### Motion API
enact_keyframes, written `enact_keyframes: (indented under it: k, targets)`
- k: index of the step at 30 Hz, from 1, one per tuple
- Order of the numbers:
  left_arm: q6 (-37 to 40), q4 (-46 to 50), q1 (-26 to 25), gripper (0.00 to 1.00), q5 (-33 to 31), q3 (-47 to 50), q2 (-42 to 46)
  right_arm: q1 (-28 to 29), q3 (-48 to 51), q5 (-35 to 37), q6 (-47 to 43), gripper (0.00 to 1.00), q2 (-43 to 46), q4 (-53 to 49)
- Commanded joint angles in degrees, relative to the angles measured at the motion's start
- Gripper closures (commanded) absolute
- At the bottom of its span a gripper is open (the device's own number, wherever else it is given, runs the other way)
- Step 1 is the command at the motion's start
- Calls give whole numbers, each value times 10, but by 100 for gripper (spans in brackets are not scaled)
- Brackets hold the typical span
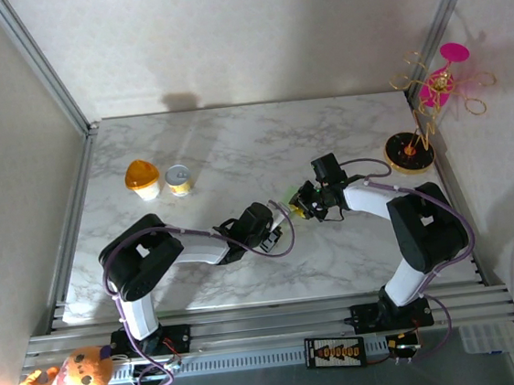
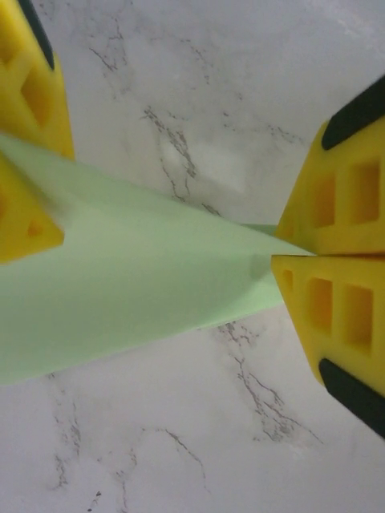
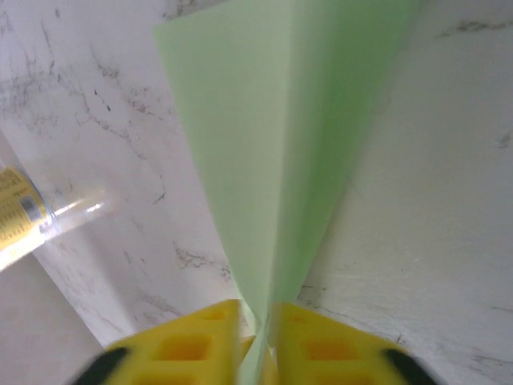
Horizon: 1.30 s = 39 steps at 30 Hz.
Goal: Fold a paper plane with a square sheet of paper (pick it up from the middle)
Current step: Fold the wing for the fifth time at the center of the table.
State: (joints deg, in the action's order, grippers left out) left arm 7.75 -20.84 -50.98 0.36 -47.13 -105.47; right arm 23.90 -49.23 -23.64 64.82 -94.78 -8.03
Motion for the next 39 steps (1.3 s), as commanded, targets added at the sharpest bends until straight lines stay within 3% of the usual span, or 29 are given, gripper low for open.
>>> enact_keyframes:
  k: [1, 5, 9, 21, 39]
  targets:
    - [-5, 9, -4, 97, 9, 1, 3, 3, -21, 16, -11, 62, -2, -14]
    - [-11, 9, -5, 100, 12, 1, -1, -1, -35, 43, -25, 37, 6, -38]
    - [-17, 4, -5, 100, 9, 3, 0, -13, -39, 75, -36, 27, 18, -56]
    - [-11, -13, 4, 100, -108, 12, 19, -42, -32, 180, -62, 22, 67, -98]
    - [-75, -44, -33, 100, -119, 19, -29, -46, -22, 177, -62, 22, 63, -95]
